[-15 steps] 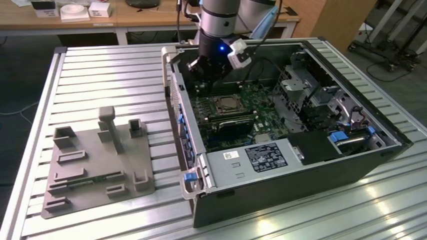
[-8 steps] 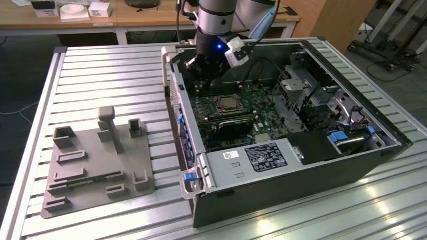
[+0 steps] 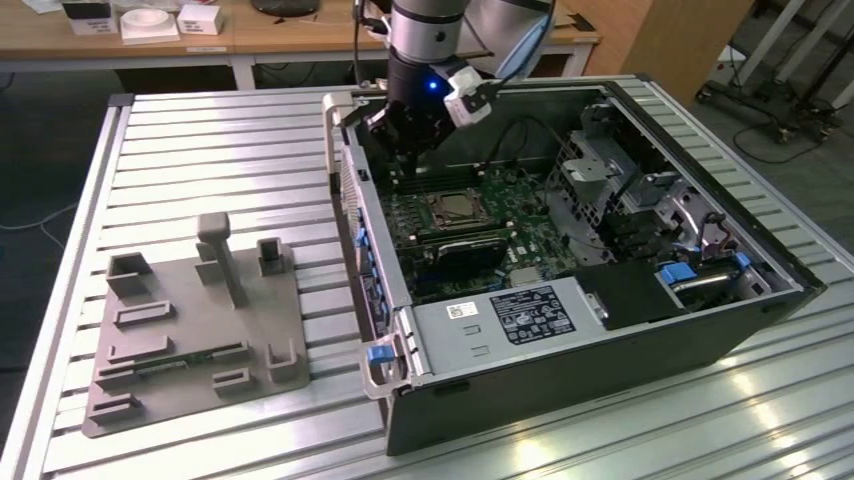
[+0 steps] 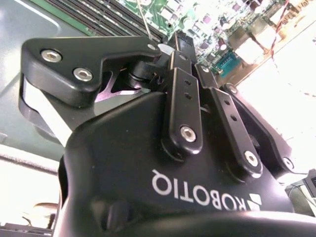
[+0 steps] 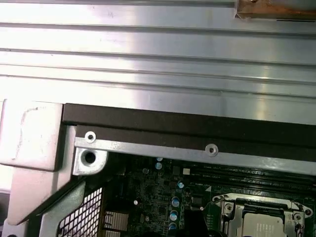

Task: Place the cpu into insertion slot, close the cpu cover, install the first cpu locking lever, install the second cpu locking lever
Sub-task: 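Install the first cpu locking lever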

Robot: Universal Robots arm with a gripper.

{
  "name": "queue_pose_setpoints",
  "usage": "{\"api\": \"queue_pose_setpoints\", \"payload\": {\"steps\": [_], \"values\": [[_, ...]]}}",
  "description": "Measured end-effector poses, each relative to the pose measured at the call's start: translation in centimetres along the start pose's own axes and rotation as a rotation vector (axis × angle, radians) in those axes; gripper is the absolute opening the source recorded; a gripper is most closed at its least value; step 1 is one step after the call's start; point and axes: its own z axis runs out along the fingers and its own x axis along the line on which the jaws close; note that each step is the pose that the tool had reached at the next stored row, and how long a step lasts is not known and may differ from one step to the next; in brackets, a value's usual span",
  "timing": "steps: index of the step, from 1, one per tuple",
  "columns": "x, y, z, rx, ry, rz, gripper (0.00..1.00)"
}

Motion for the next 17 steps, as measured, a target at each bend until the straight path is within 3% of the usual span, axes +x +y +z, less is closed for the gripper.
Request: {"api": "queue_pose_setpoints", "payload": {"steps": [7, 17], "values": [[0.29, 0.65, 0.02, 0.0003, -0.0007, -0.001, 0.10], [0.20, 0.89, 0.03, 0.0002, -0.0018, -0.005, 0.10]]}}
